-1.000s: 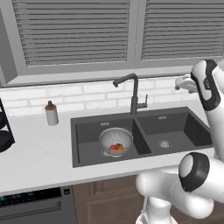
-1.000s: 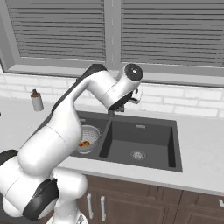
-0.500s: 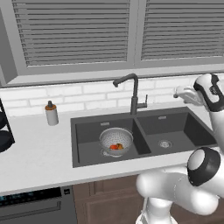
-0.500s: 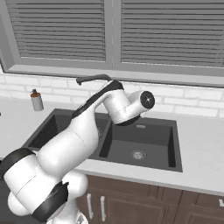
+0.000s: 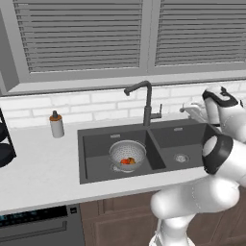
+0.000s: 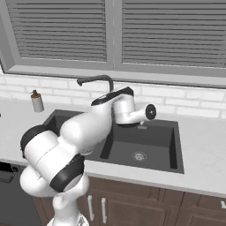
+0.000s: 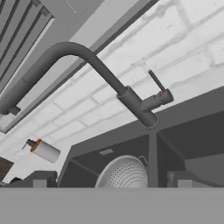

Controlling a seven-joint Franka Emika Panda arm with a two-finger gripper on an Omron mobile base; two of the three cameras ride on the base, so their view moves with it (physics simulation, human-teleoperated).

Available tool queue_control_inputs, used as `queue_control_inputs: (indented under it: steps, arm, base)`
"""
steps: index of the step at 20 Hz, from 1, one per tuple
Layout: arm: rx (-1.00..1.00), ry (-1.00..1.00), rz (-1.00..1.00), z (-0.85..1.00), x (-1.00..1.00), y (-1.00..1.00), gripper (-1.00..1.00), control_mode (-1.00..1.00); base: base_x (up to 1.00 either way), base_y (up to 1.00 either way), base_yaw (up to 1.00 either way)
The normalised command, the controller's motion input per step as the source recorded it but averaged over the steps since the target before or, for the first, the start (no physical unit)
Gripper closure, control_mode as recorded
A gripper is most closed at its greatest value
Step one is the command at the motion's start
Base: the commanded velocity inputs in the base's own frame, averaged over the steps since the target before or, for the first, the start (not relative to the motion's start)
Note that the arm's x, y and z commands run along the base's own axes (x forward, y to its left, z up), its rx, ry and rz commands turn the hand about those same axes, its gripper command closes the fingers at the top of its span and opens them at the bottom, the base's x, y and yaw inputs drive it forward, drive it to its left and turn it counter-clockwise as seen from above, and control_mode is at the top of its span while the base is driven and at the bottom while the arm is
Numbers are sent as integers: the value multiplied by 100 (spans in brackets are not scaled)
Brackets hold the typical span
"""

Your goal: Put the colander in the sink, put the apple, peach in the colander, and turn on the sink faucet and pour water over the colander.

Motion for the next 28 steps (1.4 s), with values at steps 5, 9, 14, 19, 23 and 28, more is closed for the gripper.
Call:
queue_control_inputs:
  steps: [5,9,14,19,23,28]
  arm:
    - [9,0,3,-21,45,19,-100,-100]
    - [11,0,3,0,55,20,-100,-100]
    - [7,0,3,-7,57,7,-100,-100]
    - [3,0,2,-23,43,0,-100,-100]
    - [2,0,1,-32,38,0,-100,-100]
    - [1,0,1,-32,36,0,-100,-100]
  base:
    - [0,0,0]
    - [0,0,0]
    - [0,0,0]
    - [0,0,0]
    - [0,0,0]
    - [0,0,0]
